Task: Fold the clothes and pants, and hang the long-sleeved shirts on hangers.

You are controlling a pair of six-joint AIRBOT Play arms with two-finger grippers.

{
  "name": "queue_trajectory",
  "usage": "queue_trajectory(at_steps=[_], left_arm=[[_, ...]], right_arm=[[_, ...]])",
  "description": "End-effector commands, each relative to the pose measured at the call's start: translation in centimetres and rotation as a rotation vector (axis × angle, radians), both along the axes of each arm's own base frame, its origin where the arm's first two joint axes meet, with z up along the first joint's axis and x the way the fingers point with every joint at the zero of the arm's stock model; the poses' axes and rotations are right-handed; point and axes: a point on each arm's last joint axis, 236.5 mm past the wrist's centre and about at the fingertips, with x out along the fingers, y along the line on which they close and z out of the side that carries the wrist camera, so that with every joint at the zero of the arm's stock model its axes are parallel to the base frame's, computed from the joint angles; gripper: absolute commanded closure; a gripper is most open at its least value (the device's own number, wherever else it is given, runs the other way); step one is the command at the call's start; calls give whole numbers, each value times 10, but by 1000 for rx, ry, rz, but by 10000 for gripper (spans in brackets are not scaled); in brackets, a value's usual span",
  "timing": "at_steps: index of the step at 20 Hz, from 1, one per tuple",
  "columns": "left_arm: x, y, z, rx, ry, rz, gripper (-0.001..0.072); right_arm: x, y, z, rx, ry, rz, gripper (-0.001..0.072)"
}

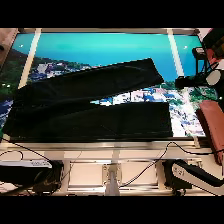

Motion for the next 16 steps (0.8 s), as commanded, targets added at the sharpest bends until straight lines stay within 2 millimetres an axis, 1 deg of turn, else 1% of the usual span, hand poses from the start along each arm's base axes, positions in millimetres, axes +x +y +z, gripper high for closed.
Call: queue_trajectory(at_steps=[1,2,5,8,10,13,16], left_arm=[[90,-54,23,-211,-384,-180,93],[95,-57,16,-228,-385,-188,8],[85,-52,-20,-241,-291,-190,14],[82,-51,-47,-290,-282,-223,17],[76,-48,-63,-314,-269,-229,18],[60,-34,-77,-344,-261,-175,24],[42,-17,-81,-351,-270,-129,25]], right_arm=[[2,-30,-10,49,2,-127,279],[1,-36,-15,63,9,-152,279],[0,-47,-27,106,30,-213,279],[-1,-55,-36,165,43,-293,279],[1,-54,-37,194,38,-310,279],[7,-53,-33,208,9,-314,279],[11,-49,-30,235,-12,-318,279]])
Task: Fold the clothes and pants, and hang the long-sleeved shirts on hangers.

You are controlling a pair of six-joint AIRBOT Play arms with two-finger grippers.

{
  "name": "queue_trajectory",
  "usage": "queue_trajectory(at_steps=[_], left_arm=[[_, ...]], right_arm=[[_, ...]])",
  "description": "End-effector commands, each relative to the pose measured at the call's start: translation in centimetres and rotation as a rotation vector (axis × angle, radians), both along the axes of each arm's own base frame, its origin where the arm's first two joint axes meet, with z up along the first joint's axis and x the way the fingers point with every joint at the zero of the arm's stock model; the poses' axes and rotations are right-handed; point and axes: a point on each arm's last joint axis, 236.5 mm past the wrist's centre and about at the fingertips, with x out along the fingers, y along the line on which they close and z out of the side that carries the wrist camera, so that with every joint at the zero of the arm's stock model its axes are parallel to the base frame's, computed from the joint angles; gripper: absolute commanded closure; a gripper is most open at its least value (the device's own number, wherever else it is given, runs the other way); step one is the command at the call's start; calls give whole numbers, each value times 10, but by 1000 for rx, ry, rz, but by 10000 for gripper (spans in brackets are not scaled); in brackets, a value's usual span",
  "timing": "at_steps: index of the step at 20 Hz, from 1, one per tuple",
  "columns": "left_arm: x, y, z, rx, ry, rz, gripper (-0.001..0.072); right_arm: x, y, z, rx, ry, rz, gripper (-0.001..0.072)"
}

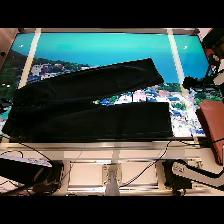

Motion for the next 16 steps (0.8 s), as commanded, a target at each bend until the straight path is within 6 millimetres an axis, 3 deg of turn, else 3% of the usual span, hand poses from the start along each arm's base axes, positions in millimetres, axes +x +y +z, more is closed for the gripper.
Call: queue_trajectory(at_steps=[1,8,16], left_arm=[[-16,15,-7,-37,-15,48,31],[-6,-14,-17,-233,-79,36,22],[10,-69,-7,-300,-104,-199,23]], right_arm=[[6,4,3,40,-29,-19,280],[11,18,7,120,-55,-32,280],[11,19,7,124,-56,-32,280]])
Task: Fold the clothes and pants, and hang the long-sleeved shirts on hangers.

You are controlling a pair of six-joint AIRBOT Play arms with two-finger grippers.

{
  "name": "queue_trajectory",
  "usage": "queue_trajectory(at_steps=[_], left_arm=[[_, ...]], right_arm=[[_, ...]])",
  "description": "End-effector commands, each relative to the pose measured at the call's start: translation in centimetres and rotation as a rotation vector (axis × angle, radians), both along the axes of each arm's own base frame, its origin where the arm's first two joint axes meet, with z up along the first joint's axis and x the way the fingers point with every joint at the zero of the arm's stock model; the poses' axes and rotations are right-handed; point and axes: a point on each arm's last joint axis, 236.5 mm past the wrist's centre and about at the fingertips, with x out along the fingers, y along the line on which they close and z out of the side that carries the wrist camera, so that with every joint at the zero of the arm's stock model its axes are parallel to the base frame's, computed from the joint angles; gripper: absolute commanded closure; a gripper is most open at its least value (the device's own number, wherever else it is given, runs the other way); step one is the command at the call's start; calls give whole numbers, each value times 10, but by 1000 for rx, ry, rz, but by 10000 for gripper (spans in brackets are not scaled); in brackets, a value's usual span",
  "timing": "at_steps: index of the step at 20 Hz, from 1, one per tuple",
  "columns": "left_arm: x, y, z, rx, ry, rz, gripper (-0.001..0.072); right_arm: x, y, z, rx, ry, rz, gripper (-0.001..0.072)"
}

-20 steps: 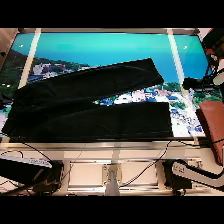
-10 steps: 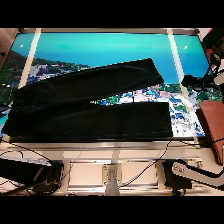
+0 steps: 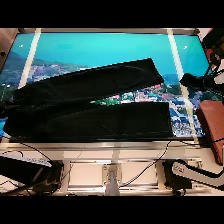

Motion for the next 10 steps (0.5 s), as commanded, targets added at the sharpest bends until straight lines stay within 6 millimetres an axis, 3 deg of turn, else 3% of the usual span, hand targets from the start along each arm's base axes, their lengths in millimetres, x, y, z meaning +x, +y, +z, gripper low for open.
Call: queue_trajectory(at_steps=[1,3,4,5,6,7,9,10], left_arm=[[6,-23,7,-33,-31,-89,24],[9,-29,7,-34,-34,-114,46],[11,-31,7,-32,-34,-121,157],[12,-34,7,-32,-34,-128,340],[14,-36,7,-32,-34,-135,572],[16,-39,7,-31,-35,-145,641],[20,-46,7,-31,-36,-164,640],[23,-51,7,-31,-35,-178,640]], right_arm=[[0,0,0,4,-1,-1,280],[1,0,-1,0,-2,4,281],[2,0,-3,3,3,4,281],[2,1,-9,13,14,3,282],[4,3,-17,33,28,0,282],[6,6,-26,61,42,-4,279],[15,13,-44,132,49,-29,152],[23,16,-51,171,37,-52,131]])
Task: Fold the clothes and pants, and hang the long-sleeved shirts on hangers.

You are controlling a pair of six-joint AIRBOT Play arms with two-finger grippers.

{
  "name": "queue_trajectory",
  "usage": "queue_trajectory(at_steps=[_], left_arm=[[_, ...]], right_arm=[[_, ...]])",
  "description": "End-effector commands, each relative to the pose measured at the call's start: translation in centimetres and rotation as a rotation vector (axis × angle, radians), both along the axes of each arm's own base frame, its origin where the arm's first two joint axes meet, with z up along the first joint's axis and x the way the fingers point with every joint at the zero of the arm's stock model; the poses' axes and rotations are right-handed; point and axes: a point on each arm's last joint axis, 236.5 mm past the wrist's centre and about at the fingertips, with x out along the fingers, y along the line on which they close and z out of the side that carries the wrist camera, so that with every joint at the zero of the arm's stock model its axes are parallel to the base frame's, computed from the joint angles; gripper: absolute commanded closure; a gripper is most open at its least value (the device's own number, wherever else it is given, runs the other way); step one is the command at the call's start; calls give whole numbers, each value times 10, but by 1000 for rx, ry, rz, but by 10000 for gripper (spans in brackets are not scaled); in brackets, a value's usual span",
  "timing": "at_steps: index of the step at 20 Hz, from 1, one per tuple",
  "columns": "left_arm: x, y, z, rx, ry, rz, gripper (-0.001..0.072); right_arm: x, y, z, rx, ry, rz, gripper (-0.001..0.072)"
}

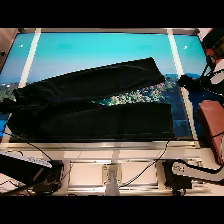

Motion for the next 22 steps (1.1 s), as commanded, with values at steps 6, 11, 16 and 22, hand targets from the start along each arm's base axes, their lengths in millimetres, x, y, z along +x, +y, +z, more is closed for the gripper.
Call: queue_trajectory(at_steps=[6,11,16,22], left_arm=[[29,-38,-2,28,-16,-98,641],[38,-55,-1,35,-21,-137,641],[42,-61,-2,39,-24,-148,641],[43,-60,-2,42,-25,-146,641]], right_arm=[[52,6,-55,198,-33,-142,131],[91,-6,-70,257,-15,-257,133],[101,-9,-98,289,36,-296,142],[108,-16,-110,267,22,-346,166]])
